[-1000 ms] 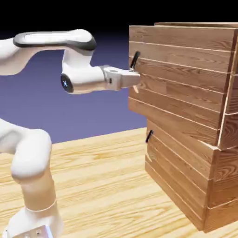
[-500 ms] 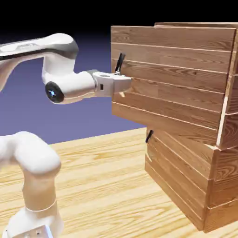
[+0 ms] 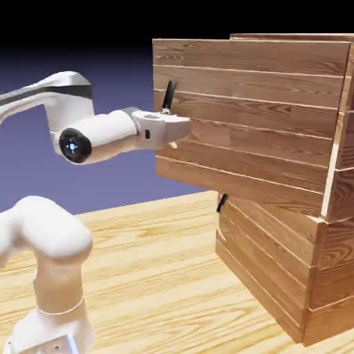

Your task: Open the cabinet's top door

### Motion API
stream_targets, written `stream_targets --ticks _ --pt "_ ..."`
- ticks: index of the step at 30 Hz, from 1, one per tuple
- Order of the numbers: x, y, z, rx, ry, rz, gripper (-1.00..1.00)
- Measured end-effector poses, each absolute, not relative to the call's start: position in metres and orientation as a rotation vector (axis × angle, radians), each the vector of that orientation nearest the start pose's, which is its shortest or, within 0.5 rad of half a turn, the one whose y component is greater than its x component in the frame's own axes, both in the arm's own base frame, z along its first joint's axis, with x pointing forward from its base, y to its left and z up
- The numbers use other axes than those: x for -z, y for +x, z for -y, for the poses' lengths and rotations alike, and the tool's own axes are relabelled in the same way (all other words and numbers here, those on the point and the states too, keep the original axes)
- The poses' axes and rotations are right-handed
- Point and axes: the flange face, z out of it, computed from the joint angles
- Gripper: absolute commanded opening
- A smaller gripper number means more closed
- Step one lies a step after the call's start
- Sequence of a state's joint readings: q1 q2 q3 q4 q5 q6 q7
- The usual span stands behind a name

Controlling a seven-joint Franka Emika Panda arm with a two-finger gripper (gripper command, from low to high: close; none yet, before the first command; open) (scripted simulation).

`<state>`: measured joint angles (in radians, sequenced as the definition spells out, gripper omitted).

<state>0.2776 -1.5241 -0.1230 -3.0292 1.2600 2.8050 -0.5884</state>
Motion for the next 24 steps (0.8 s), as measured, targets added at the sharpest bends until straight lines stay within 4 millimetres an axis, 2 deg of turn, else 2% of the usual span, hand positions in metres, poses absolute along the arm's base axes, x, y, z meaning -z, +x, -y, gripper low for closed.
stream_targets --ticks 7,14,19,24 --pt "-0.553 0.186 0.053 1.276 -1.727 -0.075 -1.0" --pt "-0.553 0.164 0.099 1.182 -1.702 0.033 -1.0" --pt "-0.553 0.15 0.142 1.098 -1.678 0.127 -1.0" --pt "-0.553 0.139 0.197 0.994 -1.644 0.24 -1.0"
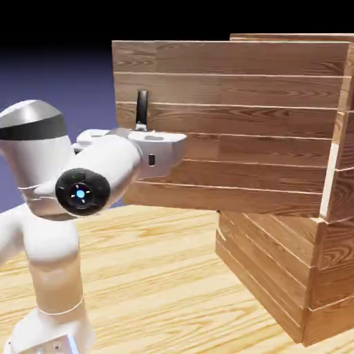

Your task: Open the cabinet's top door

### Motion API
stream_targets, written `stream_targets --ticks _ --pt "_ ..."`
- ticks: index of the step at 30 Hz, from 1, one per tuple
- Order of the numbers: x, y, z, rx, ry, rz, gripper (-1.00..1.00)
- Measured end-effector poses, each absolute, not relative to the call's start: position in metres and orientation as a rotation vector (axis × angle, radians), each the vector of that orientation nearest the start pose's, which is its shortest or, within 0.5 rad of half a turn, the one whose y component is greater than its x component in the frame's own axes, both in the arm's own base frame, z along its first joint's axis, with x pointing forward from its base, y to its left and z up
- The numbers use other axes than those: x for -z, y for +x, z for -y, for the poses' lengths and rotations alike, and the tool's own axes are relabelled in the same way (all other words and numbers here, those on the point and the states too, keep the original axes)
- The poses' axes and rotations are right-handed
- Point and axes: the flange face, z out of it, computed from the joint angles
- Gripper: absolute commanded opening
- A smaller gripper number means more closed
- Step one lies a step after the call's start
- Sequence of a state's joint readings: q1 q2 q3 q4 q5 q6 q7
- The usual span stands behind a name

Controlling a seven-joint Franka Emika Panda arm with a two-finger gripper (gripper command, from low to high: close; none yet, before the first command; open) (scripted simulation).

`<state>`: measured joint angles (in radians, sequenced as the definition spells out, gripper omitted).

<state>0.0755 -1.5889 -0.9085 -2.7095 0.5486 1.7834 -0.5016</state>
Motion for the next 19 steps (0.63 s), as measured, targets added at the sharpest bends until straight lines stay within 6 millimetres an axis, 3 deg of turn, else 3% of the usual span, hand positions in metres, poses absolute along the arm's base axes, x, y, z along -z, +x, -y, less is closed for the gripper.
stream_targets --ticks 9,19 --pt "-0.553 0.138 0.287 0.822 -1.578 0.416 -1.0" --pt "-0.553 0.155 0.372 0.658 -1.503 0.574 -1.0"
